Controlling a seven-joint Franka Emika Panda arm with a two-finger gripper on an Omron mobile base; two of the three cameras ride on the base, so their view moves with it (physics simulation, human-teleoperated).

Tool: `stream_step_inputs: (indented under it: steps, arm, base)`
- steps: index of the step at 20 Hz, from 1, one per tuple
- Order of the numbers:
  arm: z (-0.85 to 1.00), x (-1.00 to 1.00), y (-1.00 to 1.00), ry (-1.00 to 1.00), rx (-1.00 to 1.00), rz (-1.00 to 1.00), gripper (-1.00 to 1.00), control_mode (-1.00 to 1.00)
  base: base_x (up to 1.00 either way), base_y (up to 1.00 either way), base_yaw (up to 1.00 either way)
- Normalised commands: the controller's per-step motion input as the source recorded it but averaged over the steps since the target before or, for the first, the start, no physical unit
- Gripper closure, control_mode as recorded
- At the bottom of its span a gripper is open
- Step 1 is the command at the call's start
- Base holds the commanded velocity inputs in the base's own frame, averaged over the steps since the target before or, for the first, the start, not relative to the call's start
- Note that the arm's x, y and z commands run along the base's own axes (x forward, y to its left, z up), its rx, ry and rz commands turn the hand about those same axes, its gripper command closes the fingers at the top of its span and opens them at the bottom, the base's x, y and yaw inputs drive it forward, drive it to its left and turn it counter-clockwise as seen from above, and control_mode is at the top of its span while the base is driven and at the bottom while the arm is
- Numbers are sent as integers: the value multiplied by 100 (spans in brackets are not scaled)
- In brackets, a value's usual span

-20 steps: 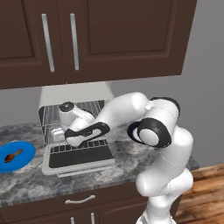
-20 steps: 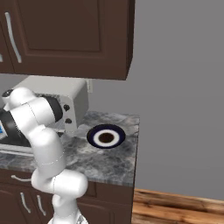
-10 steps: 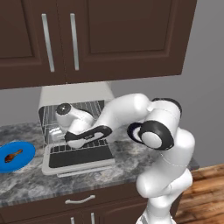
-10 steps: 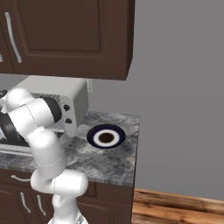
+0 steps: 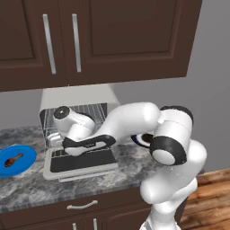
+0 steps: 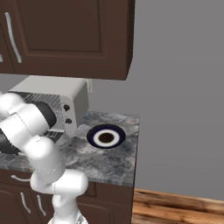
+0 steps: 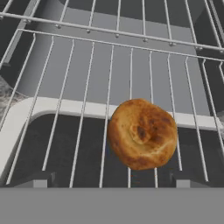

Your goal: Open the toaster oven door. Place the bread on the bottom rack in the toaster oven and place the chicken drumstick on the top rack.

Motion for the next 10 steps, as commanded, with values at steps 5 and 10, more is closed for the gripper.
stream_step_inputs:
  steps: [5,10]
  arm:
    - [4,-52,-9,5,7,-5,-100,-100]
    - [0,-51,-18,5,8,-3,-100,-100]
  base:
    - [0,0,0]
    - [0,0,0]
